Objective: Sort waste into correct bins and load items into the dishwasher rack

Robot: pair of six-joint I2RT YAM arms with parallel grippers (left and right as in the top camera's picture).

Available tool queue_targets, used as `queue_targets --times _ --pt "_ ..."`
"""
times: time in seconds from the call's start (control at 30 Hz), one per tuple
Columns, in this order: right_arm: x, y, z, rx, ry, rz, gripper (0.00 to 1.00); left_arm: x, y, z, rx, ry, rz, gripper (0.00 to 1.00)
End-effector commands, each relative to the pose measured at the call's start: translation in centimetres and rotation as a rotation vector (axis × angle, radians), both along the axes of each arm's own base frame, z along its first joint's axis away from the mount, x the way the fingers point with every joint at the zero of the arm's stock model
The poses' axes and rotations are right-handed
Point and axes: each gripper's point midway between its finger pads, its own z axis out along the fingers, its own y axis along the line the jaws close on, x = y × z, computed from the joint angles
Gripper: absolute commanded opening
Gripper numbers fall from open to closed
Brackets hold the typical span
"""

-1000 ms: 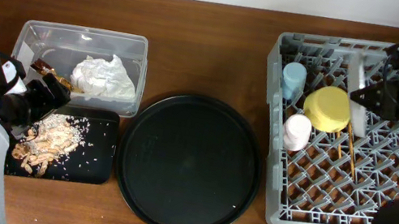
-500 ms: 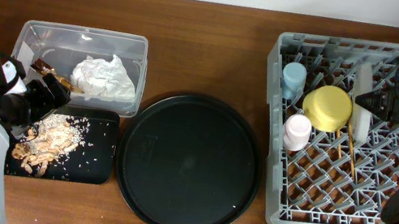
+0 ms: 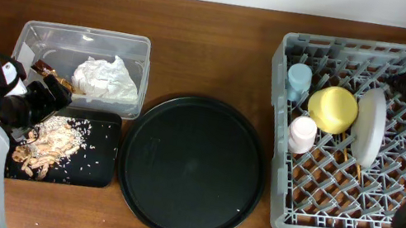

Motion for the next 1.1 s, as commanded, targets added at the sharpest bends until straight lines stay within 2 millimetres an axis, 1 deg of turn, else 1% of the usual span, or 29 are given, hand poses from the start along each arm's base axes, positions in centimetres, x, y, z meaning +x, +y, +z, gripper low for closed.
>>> queue_targets --times 0.0,0.03,0.1,0.13,0.17,0.27,0.3,0.33,0.37,0.4,0.5,0.53,0.63,0.7,0.8,0.87,0.97,1.03,1.07 --pt "-2.2 3.2 5.4 -0.124 -0.072 0.025 0.99 -0.1 0.2 0.4 0.000 -0.011 0.014 0.99" --pt "-2.7 4.3 6.0 -0.141 -0.081 0.047 0.99 -0.1 0.2 0.4 0.000 -0.011 0.014 0.99" --pt "-3.4 7.3 7.1 -0.179 -0.089 0.093 0.99 -0.1 0.2 0.4 0.000 -0.011 0.014 0.99" --pt "-3.5 8.2 7.2 -0.196 -0.064 0.073 0.99 -0.1 0.2 0.4 0.000 -0.010 0.014 0.99" --pt "-3.5 9.0 7.1 -0.234 -0.022 0.032 0.99 -0.1 0.2 0.4 0.000 -0.011 0.014 0.99" --pt "-3.4 9.9 6.0 -0.382 0.078 -0.085 0.99 -0.1 0.2 0.4 0.000 -0.010 0.014 0.99" --pt "-3.4 10.9 5.7 -0.421 0.097 -0.095 0.99 -0.1 0.2 0.4 0.000 -0.011 0.014 0.99" --pt "-3.4 12.3 5.6 -0.428 0.099 -0.070 0.99 -0.1 0.2 0.4 0.000 -0.011 0.014 0.99" --pt "-3.5 14.4 5.6 -0.419 0.095 -0.027 0.99 -0.1 0.2 0.4 0.000 -0.010 0.014 0.99" --pt "-3.8 16.0 5.5 -0.413 0.093 0.005 0.99 -0.1 0.2 0.4 0.000 -0.011 0.014 0.99" --pt "-5.0 21.6 5.5 -0.415 0.067 0.147 0.99 -0.1 0.2 0.4 0.000 -0.010 0.014 0.99" --pt "-5.8 23.8 5.5 -0.418 0.054 0.211 0.99 -0.1 0.2 0.4 0.000 -0.011 0.014 0.99" --pt "-7.0 26.6 5.5 -0.421 0.037 0.293 0.99 -0.1 0.2 0.4 0.000 -0.011 0.014 0.99" --pt "-7.8 28.1 5.5 -0.422 0.027 0.338 0.99 -0.1 0.2 0.4 0.000 -0.011 0.014 0.99" --pt "-8.6 29.4 5.5 -0.423 0.018 0.381 0.99 -0.1 0.2 0.4 0.000 -0.011 0.014 0.99" --pt "-8.8 29.8 5.5 -0.423 0.016 0.391 0.99 -0.1 0.2 0.4 0.000 -0.011 0.014 0.99" --pt "-8.6 29.6 5.3 -0.432 0.021 0.386 0.99 -0.1 0.2 0.4 0.000 -0.011 0.014 0.99" --pt "-9.1 29.5 6.0 -0.426 0.001 0.385 0.98 -0.1 0.2 0.4 0.000 -0.010 0.014 0.99" --pt "-9.6 29.5 6.6 -0.422 -0.019 0.387 0.99 -0.1 0.2 0.4 0.000 -0.011 0.014 0.99"
